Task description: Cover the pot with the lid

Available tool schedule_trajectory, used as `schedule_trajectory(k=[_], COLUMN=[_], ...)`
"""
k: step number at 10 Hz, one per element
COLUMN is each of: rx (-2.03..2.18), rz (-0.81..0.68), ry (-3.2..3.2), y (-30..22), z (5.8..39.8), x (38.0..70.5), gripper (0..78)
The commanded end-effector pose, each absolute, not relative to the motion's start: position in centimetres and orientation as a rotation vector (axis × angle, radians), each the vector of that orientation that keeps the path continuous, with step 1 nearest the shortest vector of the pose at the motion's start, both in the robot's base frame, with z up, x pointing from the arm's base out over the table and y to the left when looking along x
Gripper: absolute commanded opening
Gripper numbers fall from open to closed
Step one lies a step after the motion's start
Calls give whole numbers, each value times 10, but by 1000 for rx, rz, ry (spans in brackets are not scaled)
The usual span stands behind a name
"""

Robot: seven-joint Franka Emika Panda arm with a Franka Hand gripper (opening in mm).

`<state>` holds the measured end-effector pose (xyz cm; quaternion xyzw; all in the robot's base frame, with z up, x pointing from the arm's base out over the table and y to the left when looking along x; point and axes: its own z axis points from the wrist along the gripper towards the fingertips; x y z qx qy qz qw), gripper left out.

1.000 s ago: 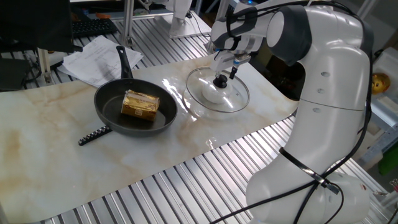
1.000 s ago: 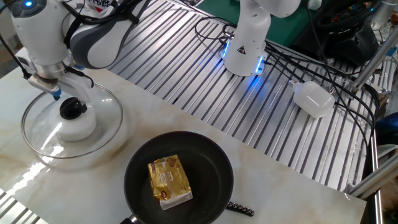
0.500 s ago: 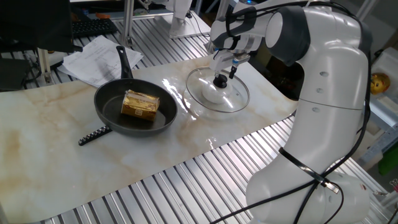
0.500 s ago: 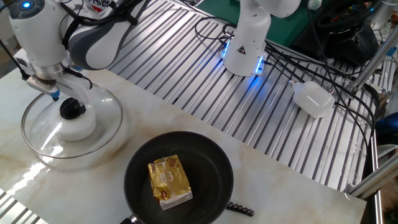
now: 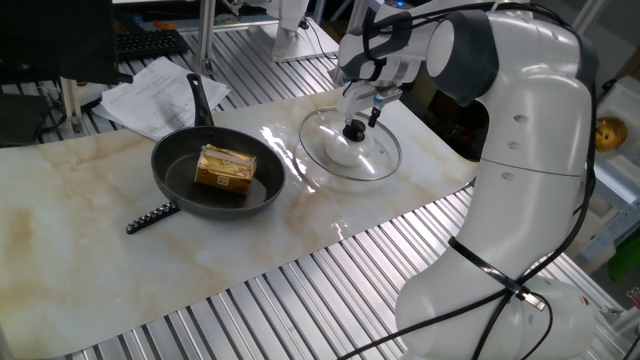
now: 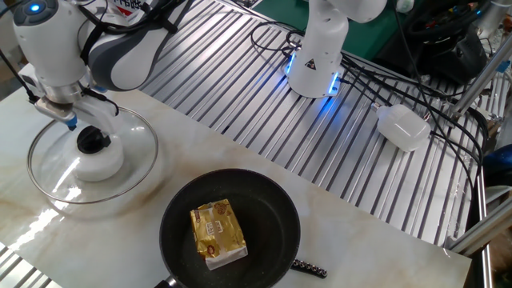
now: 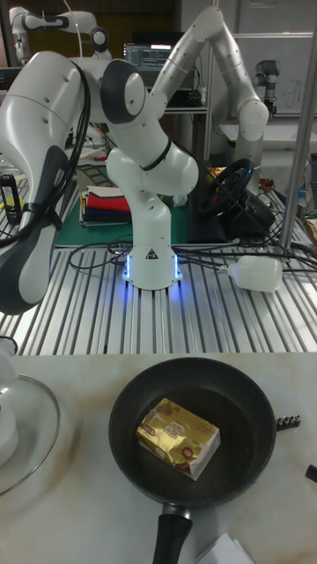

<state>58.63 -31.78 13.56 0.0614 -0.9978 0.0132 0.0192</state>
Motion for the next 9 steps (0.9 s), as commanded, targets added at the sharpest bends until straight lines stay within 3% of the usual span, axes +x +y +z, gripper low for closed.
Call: schedule_trajectory(k=[1, 2, 9], rx=[193, 193, 193], rz=[44, 44, 44], ry=[-3100, -3100, -3100], y=[-319, -319, -319], z=[137, 137, 137], x=[587, 587, 587], gripper=[773, 21, 21])
